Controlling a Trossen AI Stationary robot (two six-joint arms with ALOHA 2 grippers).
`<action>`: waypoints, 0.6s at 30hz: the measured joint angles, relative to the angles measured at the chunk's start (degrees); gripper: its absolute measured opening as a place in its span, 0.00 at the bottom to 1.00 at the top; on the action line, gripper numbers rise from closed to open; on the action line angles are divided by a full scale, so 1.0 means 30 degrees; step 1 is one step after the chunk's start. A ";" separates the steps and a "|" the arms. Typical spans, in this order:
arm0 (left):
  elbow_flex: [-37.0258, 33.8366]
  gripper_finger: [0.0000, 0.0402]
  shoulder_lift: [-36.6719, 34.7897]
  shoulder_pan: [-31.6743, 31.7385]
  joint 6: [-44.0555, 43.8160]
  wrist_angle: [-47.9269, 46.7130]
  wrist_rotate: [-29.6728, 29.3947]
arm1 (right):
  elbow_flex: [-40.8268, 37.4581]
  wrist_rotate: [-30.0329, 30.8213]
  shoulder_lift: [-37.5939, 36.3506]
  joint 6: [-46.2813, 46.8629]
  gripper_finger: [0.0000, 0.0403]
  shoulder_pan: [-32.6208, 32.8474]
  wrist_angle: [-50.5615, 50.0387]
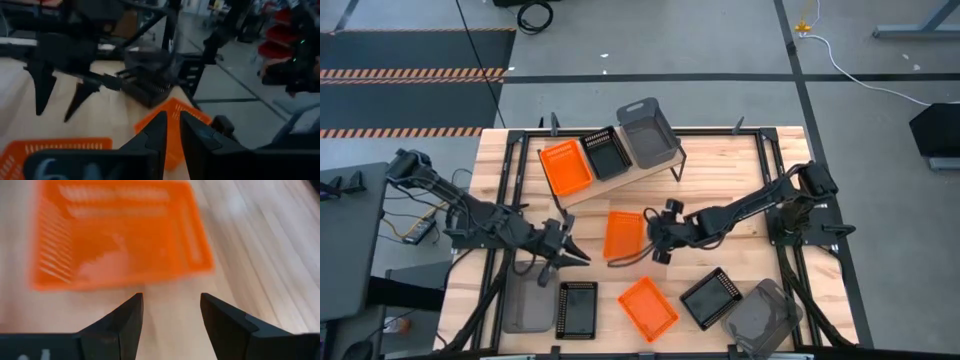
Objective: Stack baskets on shelf by color
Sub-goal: Stack the top orange bin on top of the orange bin on the shelf
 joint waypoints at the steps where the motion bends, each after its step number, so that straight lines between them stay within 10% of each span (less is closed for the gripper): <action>1: 0.0002 0.16 0.0283 -0.0051 0.0017 0.0093 -0.0301 | -0.0007 0.0038 0.0000 0.0414 0.50 -0.0106 -0.0387; 18: 0.2871 0.45 0.7995 0.0899 -0.0606 -0.2334 -0.1485 | -0.0007 0.0829 -0.5551 -0.0440 0.46 -0.0066 0.0804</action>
